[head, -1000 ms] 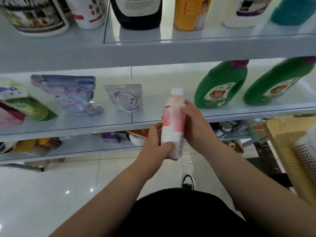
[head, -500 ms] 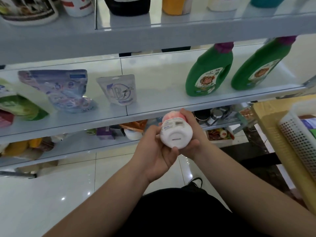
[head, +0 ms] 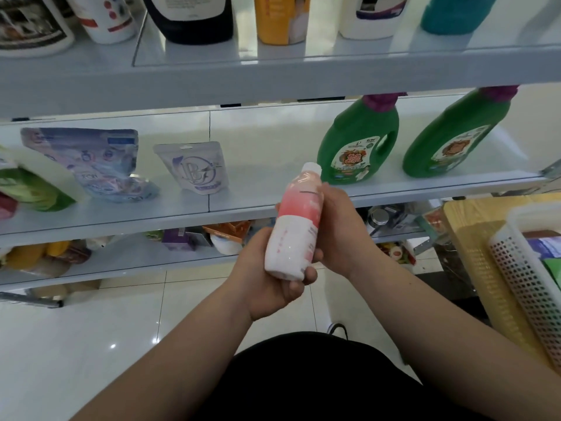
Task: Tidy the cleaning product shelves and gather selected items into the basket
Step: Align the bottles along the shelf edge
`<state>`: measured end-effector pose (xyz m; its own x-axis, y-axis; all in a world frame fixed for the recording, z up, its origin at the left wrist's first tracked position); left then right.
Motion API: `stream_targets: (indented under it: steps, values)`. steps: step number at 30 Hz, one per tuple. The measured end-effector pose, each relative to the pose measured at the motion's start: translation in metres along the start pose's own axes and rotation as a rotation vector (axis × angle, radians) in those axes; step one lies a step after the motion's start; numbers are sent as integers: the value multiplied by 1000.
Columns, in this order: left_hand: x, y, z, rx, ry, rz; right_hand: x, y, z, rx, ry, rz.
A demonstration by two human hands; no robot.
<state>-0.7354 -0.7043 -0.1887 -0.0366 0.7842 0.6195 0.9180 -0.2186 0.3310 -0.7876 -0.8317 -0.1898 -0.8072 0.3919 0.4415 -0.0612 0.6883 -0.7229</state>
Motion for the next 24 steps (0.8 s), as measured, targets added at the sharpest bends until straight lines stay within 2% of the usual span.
stream_targets:
  steps: [3,6,9,11,13,15,19,22,24]
  values:
    - [-12,-1,-7,-89,-51,-55,0,-14,14,101,32,77]
    - [-23,3,-12,-309,77,-254,-2,-26,26,222,47,209]
    - [-35,2,-17,-564,226,-447,-3,-38,33,287,-14,249]
    - [-41,-2,-24,-447,223,-475,-4,-44,37,309,-51,231]
    - [-43,-5,-31,-180,138,-369,-4,-52,40,379,-59,219]
    - [-44,-5,-35,-78,42,-277,-4,-58,43,440,-70,226]
    - [-48,-2,-37,-48,-14,-312,-4,-64,41,375,-121,255]
    - [-53,0,-35,-85,81,-437,-4,-65,37,326,-144,248]
    - [-54,4,-30,-225,160,-571,-3,-63,35,362,-178,240]
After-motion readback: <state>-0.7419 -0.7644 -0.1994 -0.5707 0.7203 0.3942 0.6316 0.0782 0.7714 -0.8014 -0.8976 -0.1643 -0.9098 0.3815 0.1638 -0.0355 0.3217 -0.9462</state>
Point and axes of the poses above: each hand's wrist, its own x-axis away from the middle knuckle, its own z-axis out of the back of the hand, y = z × x, the point moved 2 cm from there along -x, towards the middle knuckle, and after that the axes turned 2 degrees about z, right-handed, at the moved point
